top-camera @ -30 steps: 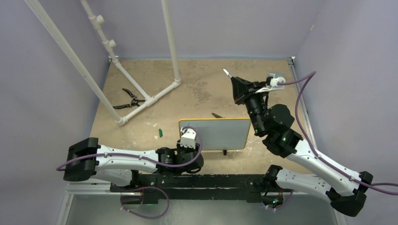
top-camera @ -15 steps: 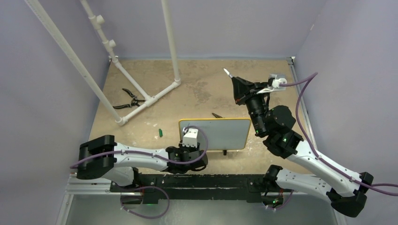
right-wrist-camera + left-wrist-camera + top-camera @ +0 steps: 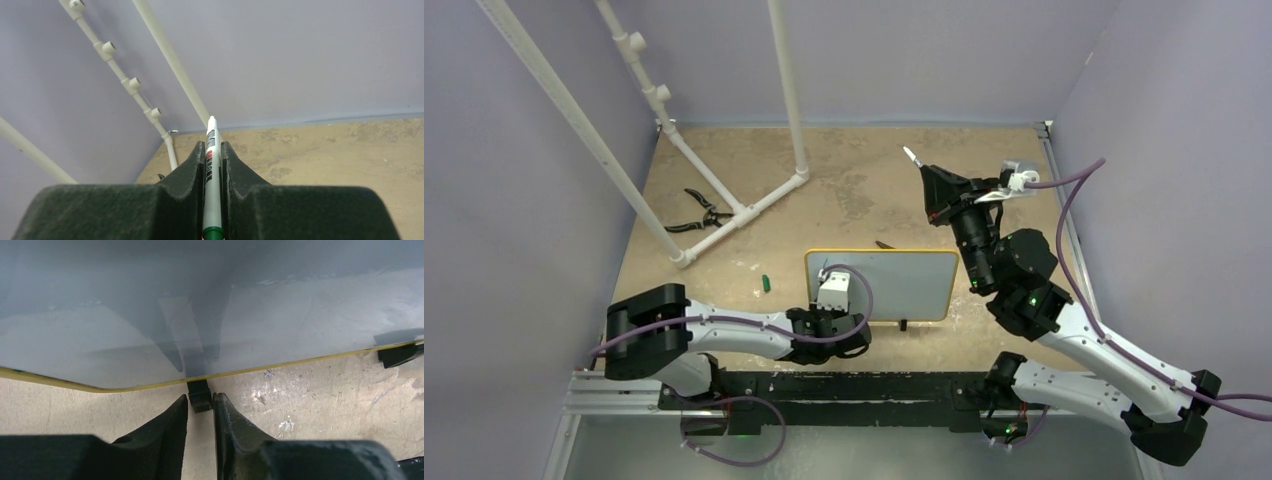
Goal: Write a sentence on the whiteboard
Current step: Move the whiteboard stand to the center of the board.
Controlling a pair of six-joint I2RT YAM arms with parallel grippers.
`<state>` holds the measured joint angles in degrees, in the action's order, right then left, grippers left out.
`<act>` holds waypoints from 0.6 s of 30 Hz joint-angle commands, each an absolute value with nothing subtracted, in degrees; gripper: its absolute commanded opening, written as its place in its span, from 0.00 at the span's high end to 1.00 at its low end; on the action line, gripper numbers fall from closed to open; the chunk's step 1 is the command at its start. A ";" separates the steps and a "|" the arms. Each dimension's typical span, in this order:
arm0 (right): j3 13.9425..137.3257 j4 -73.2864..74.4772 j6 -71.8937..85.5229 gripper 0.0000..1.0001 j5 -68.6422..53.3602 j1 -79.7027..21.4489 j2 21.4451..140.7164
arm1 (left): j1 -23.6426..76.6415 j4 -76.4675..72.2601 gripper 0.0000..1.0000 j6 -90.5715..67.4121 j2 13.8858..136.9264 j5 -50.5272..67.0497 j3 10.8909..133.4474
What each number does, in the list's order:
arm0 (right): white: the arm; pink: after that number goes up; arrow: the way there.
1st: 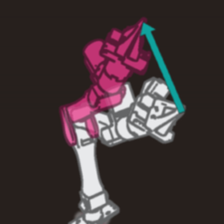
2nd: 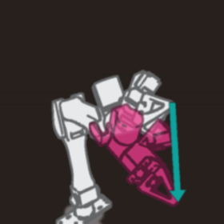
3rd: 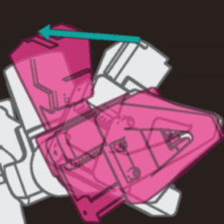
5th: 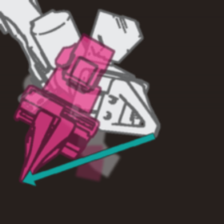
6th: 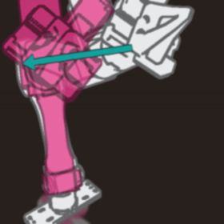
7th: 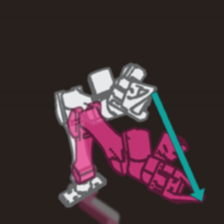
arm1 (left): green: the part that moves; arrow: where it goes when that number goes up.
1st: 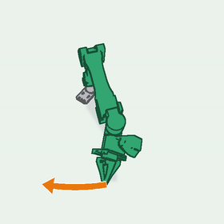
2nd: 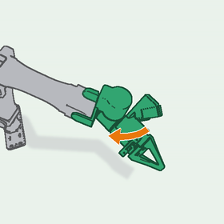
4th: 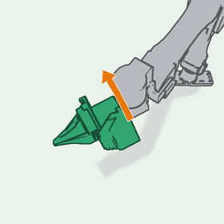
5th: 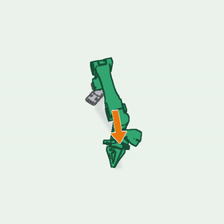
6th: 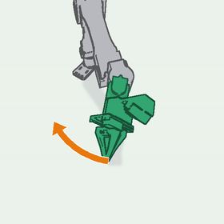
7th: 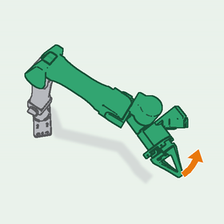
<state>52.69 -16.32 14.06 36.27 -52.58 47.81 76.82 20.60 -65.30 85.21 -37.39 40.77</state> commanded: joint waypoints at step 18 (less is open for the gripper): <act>49.72 -19.68 13.53 1.00 37.09 -52.47 44.76 | 72.99 22.87 1.00 -65.07 92.48 -42.91 49.71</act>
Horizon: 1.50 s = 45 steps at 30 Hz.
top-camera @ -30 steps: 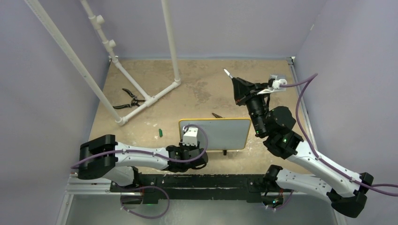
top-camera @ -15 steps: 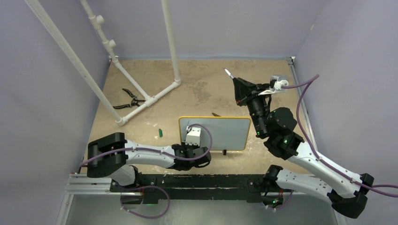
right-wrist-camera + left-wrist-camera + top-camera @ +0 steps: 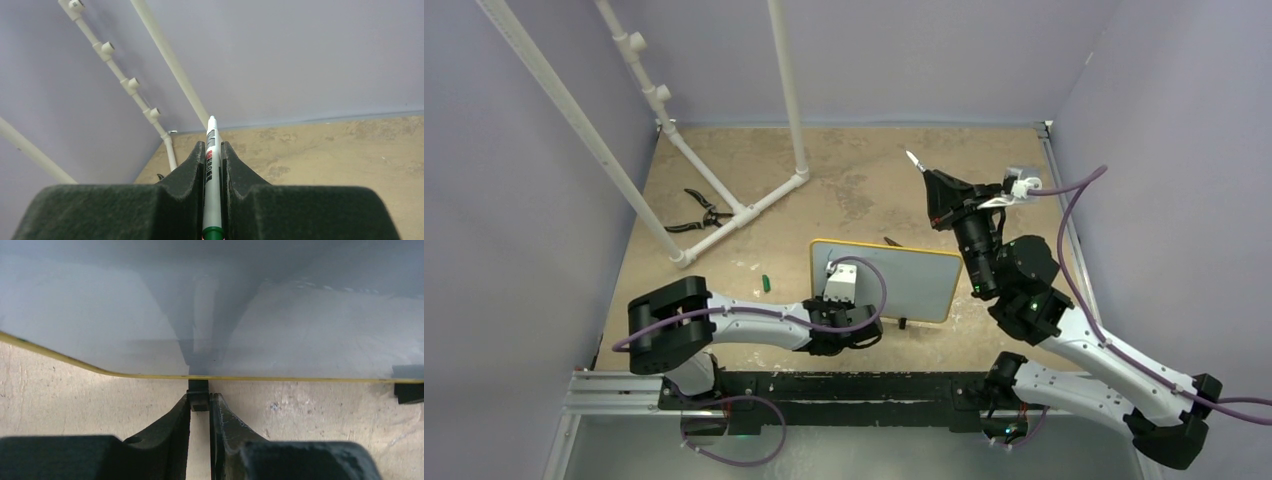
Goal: Write a sentence on the whiteboard
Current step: Move the whiteboard stand to the center of the board.
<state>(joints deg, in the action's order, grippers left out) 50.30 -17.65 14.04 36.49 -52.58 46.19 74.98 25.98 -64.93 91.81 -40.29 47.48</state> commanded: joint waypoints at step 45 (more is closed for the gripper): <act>44.90 -14.88 15.37 1.00 31.80 -52.49 36.41 | 63.98 6.74 0.46 -60.13 93.07 -37.84 53.41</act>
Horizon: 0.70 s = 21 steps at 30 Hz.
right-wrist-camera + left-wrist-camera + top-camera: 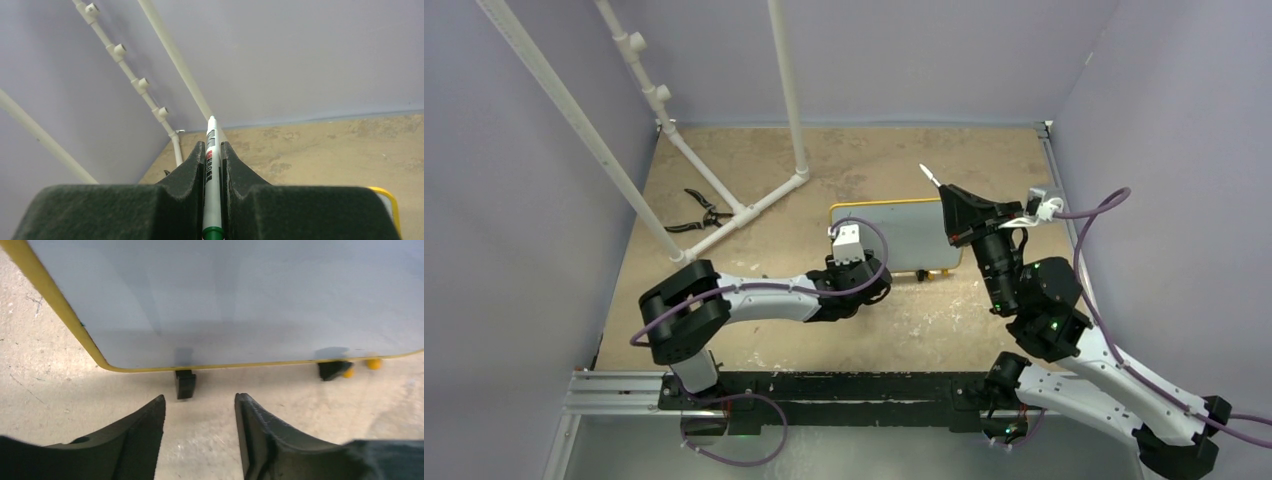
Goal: Write a sentence on the whiteboard
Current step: Move the whiteboard stand to the center of the board.
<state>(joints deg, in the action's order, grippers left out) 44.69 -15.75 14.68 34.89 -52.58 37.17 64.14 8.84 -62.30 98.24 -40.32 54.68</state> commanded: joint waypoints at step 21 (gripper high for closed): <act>39.11 -12.16 20.34 1.00 25.06 -52.47 28.82 | 61.24 23.56 0.22 -29.55 70.49 -24.48 60.02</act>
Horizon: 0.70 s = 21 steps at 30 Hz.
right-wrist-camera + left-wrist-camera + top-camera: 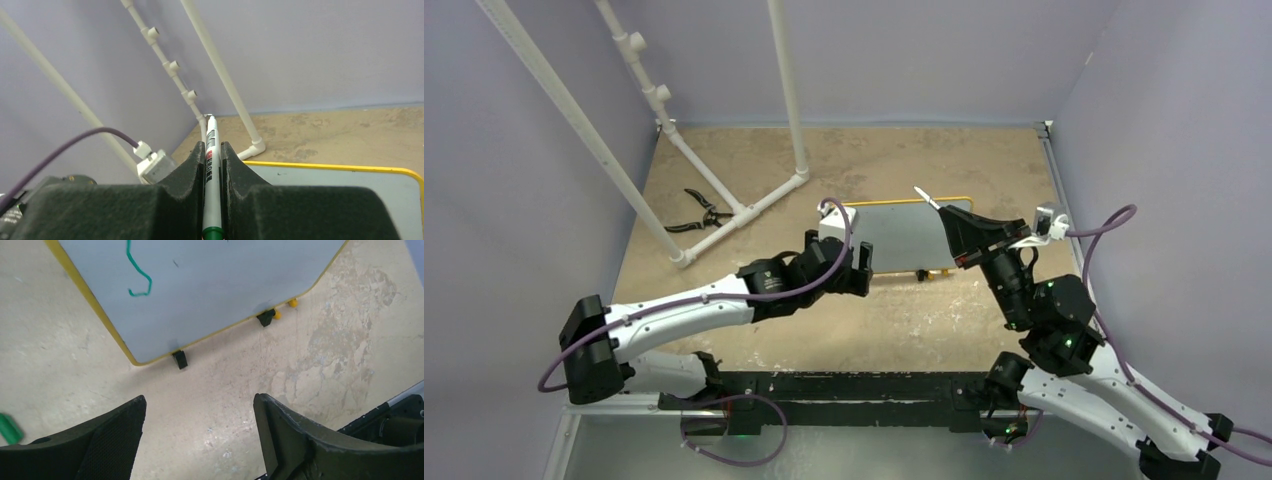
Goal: Write a sentence on the whiteboard
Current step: Move the whiteboard stand to the center of the board, then write a sentence on the whiteboard.
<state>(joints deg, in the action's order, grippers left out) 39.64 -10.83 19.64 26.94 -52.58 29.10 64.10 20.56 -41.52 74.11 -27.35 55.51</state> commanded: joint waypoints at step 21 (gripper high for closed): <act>29.90 -19.18 29.78 1.00 16.89 -52.48 39.45 | 25.78 12.43 0.24 -3.84 67.99 26.03 59.35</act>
